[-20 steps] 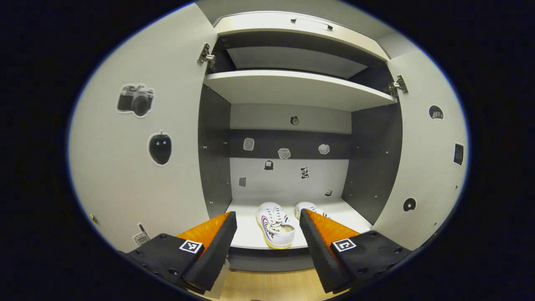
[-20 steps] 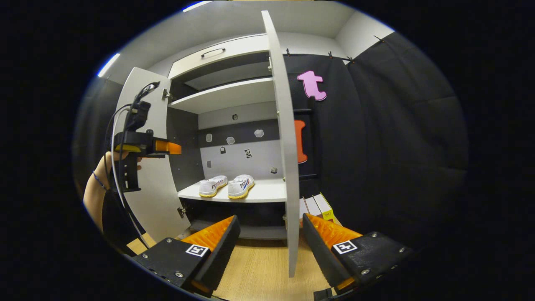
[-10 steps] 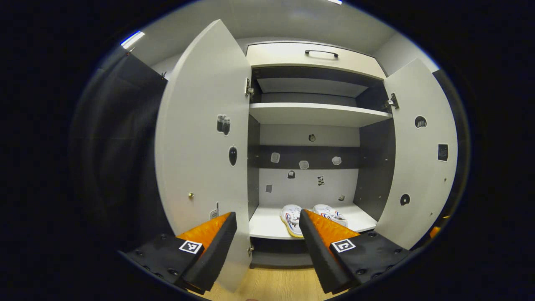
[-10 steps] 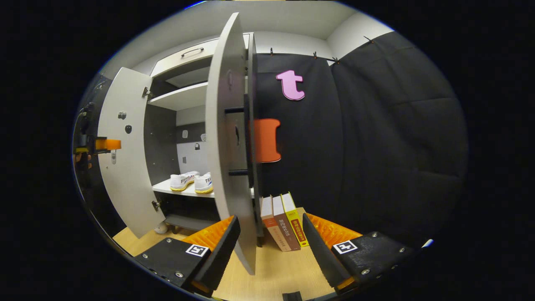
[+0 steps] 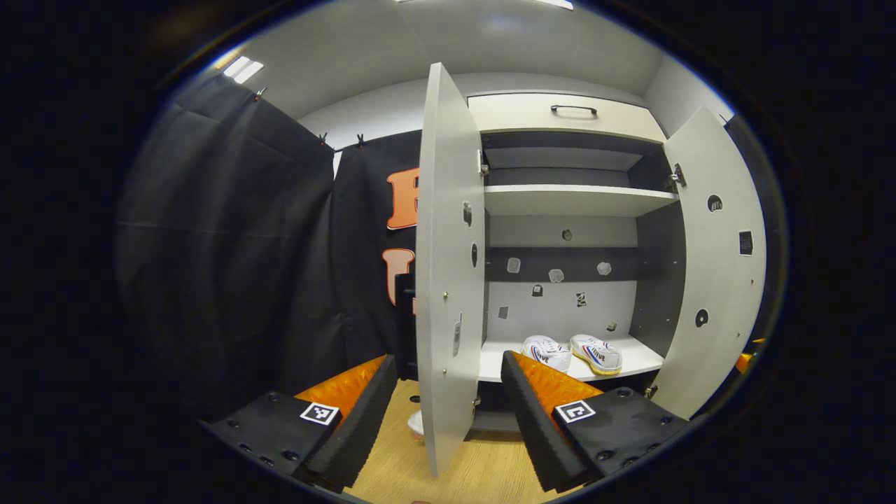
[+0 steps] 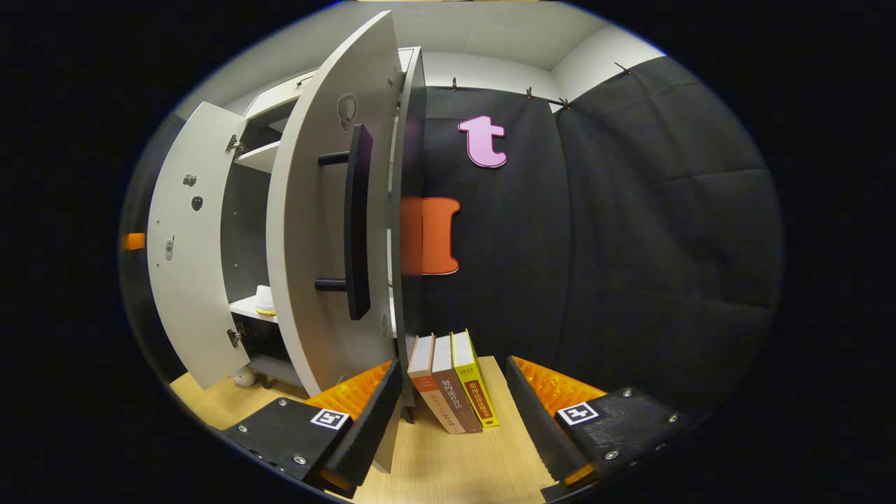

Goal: Grab one shoe with the right hand and put it into the shoe cabinet, grab the other shoe with the left hand and put it into the shoe cabinet; then close the right door with the right hand and the left door with the left hand.

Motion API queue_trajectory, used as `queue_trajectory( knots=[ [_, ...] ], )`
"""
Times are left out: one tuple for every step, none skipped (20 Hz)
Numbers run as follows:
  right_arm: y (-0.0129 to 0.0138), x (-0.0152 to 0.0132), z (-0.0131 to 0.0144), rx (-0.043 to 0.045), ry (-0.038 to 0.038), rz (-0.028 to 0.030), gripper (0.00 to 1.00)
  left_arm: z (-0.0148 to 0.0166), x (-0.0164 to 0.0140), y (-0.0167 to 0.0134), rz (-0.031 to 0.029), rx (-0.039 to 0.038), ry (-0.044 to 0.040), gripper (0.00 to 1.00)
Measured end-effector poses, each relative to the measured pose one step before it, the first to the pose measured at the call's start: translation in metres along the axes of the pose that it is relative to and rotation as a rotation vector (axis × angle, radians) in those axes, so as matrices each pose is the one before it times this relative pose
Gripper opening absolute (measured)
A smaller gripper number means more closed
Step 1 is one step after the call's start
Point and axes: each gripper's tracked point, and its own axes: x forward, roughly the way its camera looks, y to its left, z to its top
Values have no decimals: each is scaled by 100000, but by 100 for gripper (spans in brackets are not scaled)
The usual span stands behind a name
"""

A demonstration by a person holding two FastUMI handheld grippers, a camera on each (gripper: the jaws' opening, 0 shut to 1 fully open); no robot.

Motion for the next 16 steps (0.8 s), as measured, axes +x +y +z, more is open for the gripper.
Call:
queue_trajectory(
  knots=[
    [320, 453, 206, -198, -702, 468, 92, -51, -369, 779, 987, 85, -158, 98],
    [54, 360, 119, -375, -737, -70, 92, -73, -268, 680, 902, -173, 20, 98],
    [190, 281, 216, -54, -400, 76, 92, -249, -274, 546, 452, -371, 489, 96],
    [354, 157, 219, 282, -456, 605, 92, -221, -136, 460, 283, -442, 593, 97],
    [394, 100, 248, 515, -677, 452, 93, -146, 25, 462, -5, -86, 304, 96],
    [350, 172, 132, 403, -561, 566, 93, -54, -42, 423, 249, 451, -207, 97],
    [511, 77, 38, 368, 51, 521, 93, -36, 176, 677, 387, 636, -38, 97],
    [490, -83, -163, 461, 1069, 615, 93, -67, 105, 483, 261, 413, -152, 96],
    [80, 96, -342, 63, 715, -1139, 92, 103, 141, 357, -296, 32, -251, 96],
    [82, -72, 268, 281, -217, -956, 90, 54, 136, 363, -511, -333, -236, 96],
    [-81, 34, -17, 561, -211, -1225, 89, -125, 208, 509, -680, -264, -50, 96],
    [84, -72, -147, 1159, 364, -699, 96, -239, 318, 565, -270, -13, 300, 96],
    [329, -51, -122, 1257, 541, -356, 96, -259, 432, 677, -84, -10, 354, 96],
    [351, -101, -60, 844, 164, -138, 96, -189, 417, 431, -344, -101, 297, 96],
    [503, 24, -22, -45, 198, -87, 88, -176, 385, 475, -633, -235, 320, 96],
    [602, -51, 56, -513, -303, -47, 88, -196, 350, 471, -495, -233, 351, 96]
  ],
)
